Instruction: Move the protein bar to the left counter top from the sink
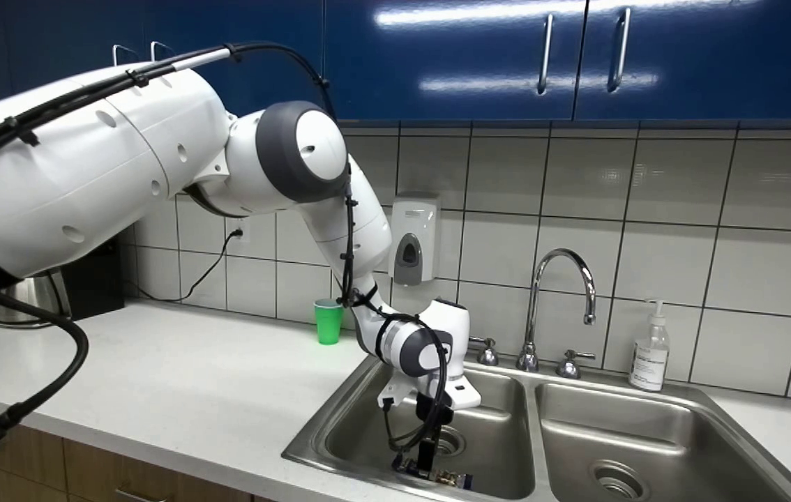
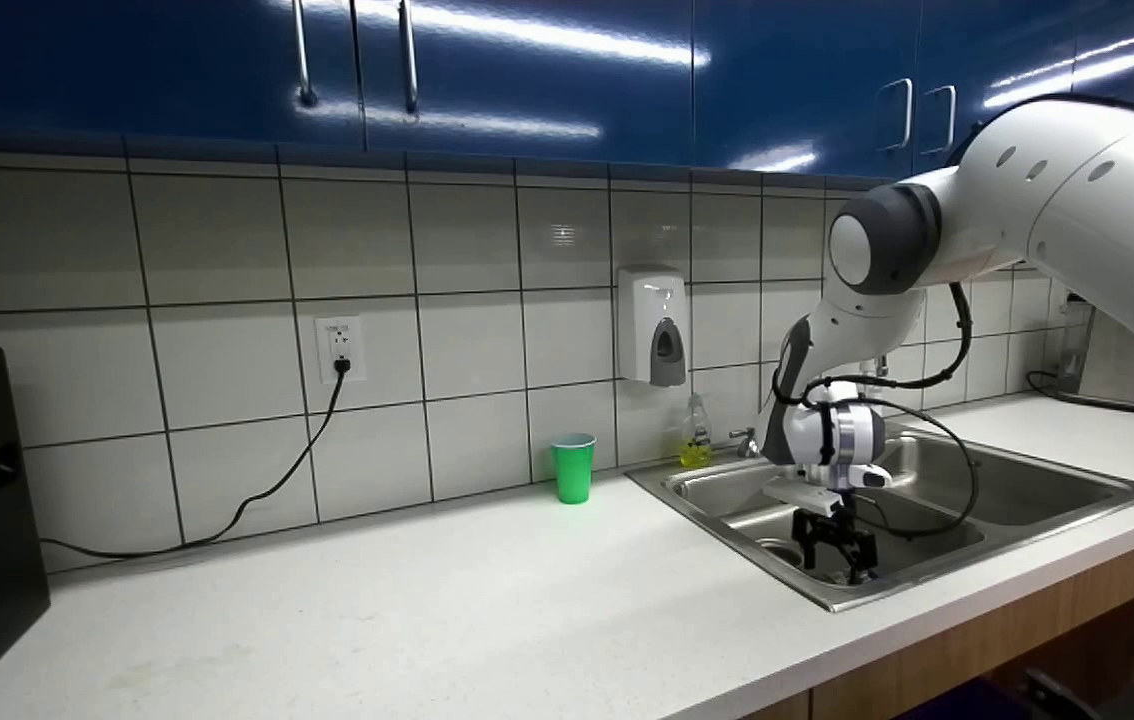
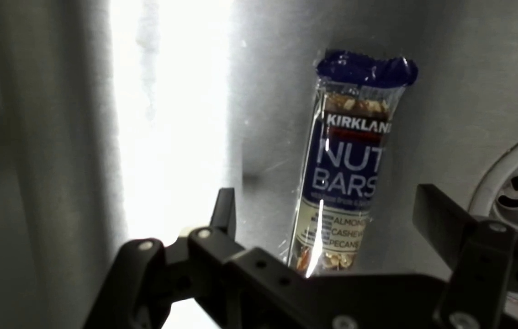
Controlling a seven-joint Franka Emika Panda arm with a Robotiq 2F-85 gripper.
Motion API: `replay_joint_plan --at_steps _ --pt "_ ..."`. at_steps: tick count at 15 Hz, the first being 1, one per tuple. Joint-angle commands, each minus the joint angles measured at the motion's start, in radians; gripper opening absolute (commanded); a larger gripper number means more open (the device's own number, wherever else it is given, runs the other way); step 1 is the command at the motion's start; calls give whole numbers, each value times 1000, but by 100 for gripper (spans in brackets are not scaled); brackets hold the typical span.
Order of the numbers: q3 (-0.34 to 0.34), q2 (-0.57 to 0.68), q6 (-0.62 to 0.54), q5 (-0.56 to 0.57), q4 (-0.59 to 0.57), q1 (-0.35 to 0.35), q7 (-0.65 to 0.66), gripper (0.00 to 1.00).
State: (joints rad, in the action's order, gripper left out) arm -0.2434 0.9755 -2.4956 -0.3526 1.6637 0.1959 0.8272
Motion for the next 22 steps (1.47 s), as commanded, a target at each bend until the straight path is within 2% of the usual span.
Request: replay_joint_plan --at_steps 1,17,19,22 --pt "-17 6 41 17 -29 -5 40 100" --pt "-22 22 46 28 -37 -7 48 100" --pt "-22 25 46 28 -40 -6 46 74" --pt "-23 28 44 28 -42 -5 43 49"
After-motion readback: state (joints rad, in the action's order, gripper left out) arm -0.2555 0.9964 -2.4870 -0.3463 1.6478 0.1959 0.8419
